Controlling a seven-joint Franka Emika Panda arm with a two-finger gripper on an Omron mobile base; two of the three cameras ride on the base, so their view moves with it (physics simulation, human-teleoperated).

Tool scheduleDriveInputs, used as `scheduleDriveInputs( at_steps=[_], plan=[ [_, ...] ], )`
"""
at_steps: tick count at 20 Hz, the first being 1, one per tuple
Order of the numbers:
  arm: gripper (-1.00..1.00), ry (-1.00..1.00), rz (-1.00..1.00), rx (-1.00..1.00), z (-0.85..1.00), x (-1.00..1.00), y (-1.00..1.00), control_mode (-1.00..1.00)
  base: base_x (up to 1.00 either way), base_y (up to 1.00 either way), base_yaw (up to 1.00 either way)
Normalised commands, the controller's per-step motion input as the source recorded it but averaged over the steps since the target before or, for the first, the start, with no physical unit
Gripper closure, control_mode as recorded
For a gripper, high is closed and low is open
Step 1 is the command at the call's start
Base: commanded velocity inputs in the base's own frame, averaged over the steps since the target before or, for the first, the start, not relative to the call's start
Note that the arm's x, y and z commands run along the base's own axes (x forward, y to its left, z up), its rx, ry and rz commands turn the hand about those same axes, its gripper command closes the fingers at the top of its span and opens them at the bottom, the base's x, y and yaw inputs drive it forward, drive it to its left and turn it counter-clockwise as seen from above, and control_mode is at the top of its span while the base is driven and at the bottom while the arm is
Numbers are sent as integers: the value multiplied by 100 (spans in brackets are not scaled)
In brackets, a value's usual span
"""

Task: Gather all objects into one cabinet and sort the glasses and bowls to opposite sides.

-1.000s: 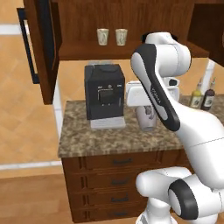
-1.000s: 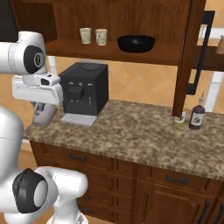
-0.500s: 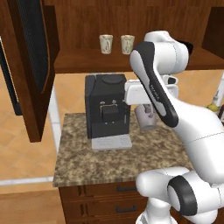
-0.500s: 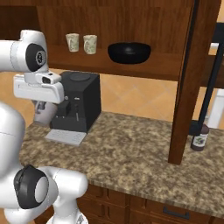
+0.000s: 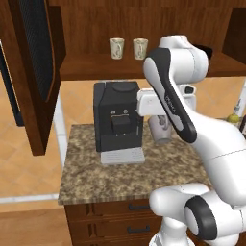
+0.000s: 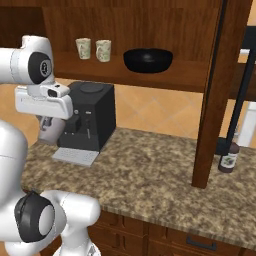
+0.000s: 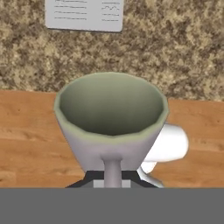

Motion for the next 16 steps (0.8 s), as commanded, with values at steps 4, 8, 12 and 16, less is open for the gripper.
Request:
scheduleDriveInputs(
  at_steps=[4, 8, 12, 16],
  plan=[
    [100, -5, 0, 0, 0, 59, 0, -100, 0, 0, 0],
    [100, -18, 1, 0, 4, -1, 0, -100, 0, 0, 0],
    [100, -25, 6, 0, 0, -89, 6, -100, 0, 0, 0],
    [100, -36, 5, -5, 23, -69, 12, -100, 0, 0, 0]
  ],
)
